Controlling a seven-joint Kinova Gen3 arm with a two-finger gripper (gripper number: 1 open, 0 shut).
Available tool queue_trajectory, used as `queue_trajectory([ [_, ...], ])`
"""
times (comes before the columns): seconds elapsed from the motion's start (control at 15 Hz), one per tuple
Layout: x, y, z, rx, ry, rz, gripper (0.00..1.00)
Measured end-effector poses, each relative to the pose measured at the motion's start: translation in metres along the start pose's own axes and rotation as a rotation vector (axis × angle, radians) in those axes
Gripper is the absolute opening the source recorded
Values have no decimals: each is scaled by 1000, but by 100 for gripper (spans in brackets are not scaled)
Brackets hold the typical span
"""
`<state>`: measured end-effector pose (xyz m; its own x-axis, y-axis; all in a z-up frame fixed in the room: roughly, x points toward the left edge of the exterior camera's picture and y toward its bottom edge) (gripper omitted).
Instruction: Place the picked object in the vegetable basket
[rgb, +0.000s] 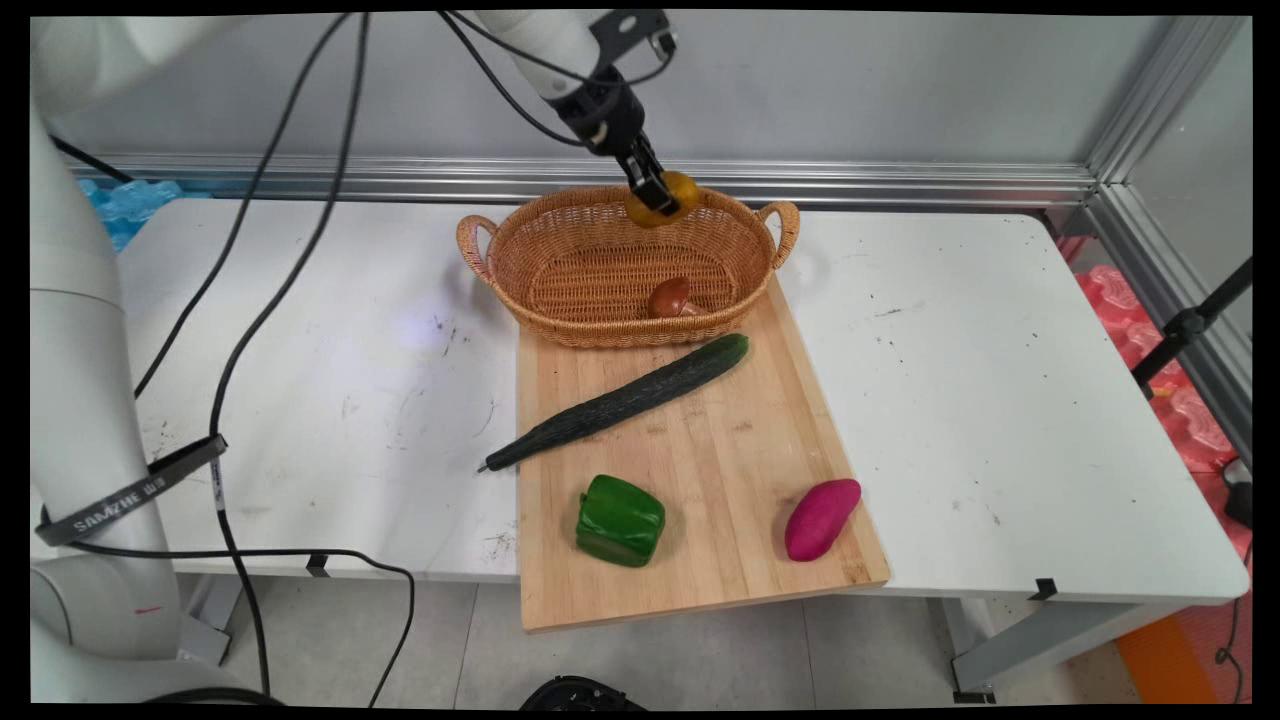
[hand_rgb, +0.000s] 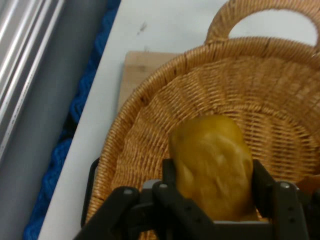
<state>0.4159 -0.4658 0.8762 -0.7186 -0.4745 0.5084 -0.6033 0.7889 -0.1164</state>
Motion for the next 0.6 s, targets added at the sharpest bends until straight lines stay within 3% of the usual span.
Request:
queue_trajectory([
  [0.6, -15, -24, 64, -37, -87, 48, 0],
])
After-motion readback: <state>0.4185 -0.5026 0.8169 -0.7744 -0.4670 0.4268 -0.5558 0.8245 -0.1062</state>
